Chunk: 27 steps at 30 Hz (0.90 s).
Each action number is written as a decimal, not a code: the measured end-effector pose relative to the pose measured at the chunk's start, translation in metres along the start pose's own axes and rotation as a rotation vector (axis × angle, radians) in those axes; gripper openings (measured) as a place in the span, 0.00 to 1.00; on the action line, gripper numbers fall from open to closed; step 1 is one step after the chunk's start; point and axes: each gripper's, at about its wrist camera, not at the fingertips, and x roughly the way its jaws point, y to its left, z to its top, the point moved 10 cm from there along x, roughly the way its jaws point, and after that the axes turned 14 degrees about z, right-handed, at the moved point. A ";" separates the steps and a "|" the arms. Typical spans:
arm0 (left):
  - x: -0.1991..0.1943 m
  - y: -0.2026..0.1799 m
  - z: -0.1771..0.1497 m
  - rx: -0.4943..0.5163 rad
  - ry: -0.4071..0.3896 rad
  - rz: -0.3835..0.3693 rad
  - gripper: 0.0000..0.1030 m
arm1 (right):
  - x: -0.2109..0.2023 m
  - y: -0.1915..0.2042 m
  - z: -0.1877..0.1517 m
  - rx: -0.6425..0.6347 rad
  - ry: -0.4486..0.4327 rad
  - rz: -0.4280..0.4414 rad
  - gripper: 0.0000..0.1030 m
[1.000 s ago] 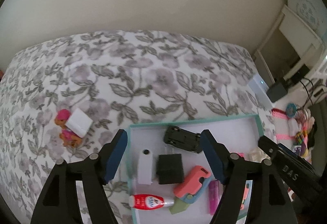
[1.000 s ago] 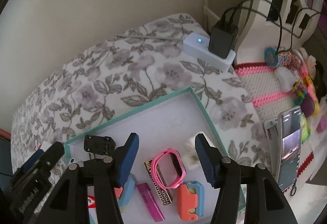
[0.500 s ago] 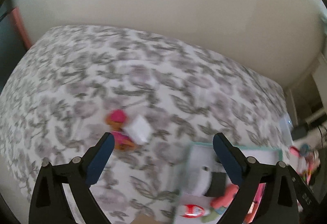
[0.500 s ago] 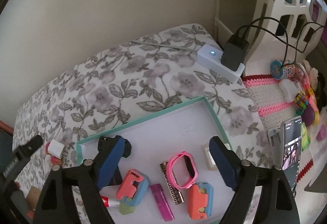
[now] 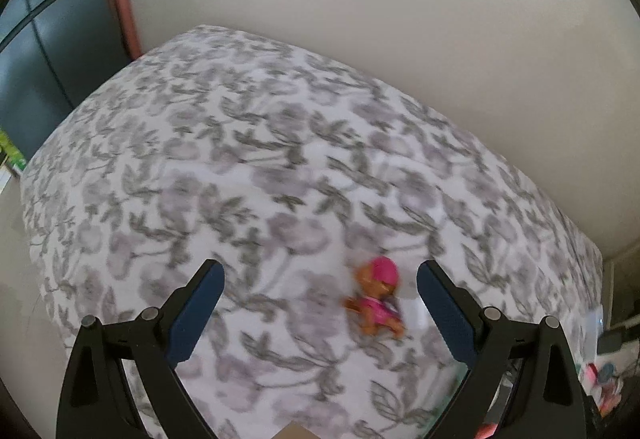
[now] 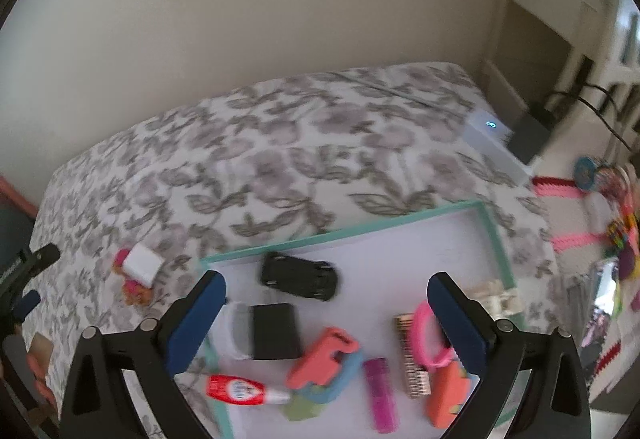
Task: Organize rigid objects
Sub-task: 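Move both open tools back toward the dog figure and white charger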
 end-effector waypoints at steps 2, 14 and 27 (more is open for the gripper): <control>0.003 0.015 0.008 -0.028 -0.007 0.006 0.94 | 0.006 0.019 0.000 -0.024 0.004 0.036 0.99; 0.036 0.034 0.018 -0.079 0.031 -0.037 0.94 | 0.051 0.114 -0.013 -0.159 0.049 0.164 0.99; 0.089 0.014 -0.005 -0.005 0.145 -0.023 0.94 | 0.114 0.146 -0.027 -0.173 0.124 0.197 0.99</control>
